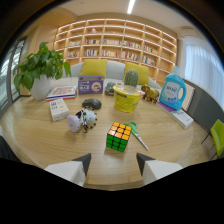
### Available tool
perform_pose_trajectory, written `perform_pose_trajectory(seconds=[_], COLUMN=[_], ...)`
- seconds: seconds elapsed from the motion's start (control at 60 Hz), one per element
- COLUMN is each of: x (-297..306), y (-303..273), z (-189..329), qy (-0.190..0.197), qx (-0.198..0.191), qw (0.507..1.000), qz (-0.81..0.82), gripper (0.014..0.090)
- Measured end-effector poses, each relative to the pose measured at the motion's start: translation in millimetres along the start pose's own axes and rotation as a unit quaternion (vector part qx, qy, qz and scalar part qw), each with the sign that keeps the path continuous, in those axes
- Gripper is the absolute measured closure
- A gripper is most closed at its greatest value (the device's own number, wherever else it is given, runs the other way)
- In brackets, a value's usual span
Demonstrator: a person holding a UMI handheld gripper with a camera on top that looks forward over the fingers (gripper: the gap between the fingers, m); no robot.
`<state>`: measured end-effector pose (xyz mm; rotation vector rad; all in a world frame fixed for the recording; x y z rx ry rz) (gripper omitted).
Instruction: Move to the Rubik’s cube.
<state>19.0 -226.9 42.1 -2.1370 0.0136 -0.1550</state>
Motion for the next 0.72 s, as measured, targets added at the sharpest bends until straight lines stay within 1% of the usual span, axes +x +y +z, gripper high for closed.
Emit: perform_pose_trajectory(seconds=[0.133, 0.35, 0.717], x=[-0.6, 6.3, 9.0], y=[3.4, 7.2, 8.8], z=[24.9, 49.0, 53.1], qy=[-0.011, -0.012, -0.013], qx=[-0.007, -0.015, -0.019], qw=[1.000, 1.000, 1.000], qz=[0.001, 0.015, 0.018], gripper=[0.0185, 0.0185, 0.0185])
